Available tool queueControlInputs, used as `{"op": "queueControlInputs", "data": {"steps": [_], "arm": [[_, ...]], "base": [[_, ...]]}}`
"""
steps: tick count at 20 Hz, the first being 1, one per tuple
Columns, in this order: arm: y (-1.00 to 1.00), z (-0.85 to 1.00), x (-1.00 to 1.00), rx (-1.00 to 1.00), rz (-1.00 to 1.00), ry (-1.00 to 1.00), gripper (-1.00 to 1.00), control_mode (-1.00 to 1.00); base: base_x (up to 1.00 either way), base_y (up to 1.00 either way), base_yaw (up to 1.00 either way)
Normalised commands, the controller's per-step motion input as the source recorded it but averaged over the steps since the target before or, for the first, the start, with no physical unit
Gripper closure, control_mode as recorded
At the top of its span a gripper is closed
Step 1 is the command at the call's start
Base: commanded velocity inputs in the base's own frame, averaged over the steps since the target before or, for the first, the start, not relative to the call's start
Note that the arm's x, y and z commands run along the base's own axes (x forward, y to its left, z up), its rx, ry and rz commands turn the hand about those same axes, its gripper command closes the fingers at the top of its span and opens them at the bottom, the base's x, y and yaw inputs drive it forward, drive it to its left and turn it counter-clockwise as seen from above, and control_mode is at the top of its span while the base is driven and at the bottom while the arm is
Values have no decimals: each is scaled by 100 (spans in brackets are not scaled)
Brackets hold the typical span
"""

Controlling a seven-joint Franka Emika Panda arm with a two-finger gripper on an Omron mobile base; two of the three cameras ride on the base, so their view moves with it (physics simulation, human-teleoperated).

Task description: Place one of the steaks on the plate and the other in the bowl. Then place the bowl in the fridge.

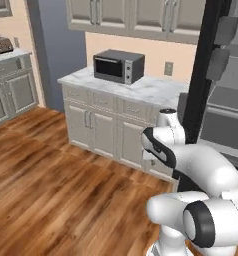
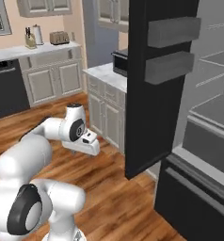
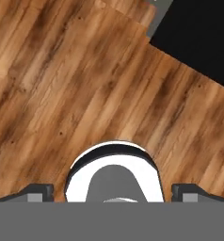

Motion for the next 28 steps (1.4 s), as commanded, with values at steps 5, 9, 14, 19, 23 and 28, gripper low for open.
{"op": "queueControlInputs", "data": {"steps": [5,9,14,19,23,28], "arm": [[0,0,0,0,0,0,-100,100],[0,0,0,0,0,0,-100,100],[0,0,0,0,0,0,-100,100],[0,0,0,0,0,0,-100,100],[0,0,0,0,0,0,-100,100],[0,0,0,0,0,0,-100,100]], "base": [[15,13,89],[26,23,83],[7,7,92],[-33,5,85],[-29,70,73],[-26,49,72]]}}
